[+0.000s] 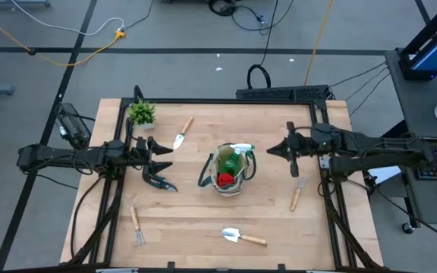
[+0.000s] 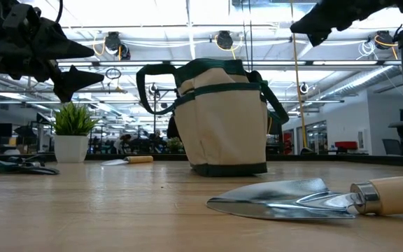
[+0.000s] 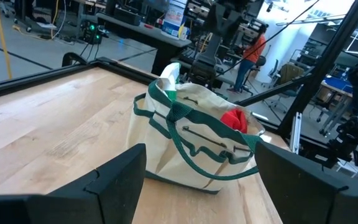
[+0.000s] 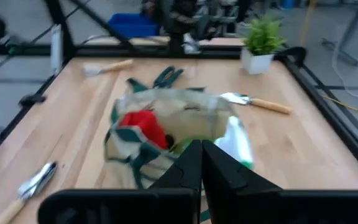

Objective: Pick & Place Garden tools in Gardening bag
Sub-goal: Put the right light brown hand rake into the light brown gardening bag

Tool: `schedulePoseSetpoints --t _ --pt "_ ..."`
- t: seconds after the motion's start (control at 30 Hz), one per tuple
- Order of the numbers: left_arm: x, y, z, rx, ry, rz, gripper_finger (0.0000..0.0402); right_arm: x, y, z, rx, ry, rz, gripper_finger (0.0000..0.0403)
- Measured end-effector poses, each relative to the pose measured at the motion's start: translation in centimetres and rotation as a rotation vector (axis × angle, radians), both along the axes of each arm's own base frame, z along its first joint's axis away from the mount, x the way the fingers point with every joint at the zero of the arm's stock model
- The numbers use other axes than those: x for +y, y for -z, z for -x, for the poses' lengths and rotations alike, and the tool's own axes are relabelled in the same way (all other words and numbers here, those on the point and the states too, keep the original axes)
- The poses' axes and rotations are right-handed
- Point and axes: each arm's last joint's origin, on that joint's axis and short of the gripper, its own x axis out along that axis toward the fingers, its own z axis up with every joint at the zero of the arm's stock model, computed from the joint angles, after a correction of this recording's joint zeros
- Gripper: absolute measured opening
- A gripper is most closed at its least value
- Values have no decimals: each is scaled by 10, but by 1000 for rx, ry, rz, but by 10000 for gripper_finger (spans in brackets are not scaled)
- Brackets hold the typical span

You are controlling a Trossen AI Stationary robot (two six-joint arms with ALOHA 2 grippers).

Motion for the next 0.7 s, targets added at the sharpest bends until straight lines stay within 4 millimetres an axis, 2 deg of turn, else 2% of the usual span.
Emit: schedulePoseSetpoints --t 0.3,0.5,0.7 --pt "0 0 0 0 6 1 308 24 14 7 137 -229 181 0" --pt "0 0 0 0 7 1 308 41 23 15 236 -358 211 0" --pt "0 0 0 -3 8 64 308 50 36 29 412 -454 233 0"
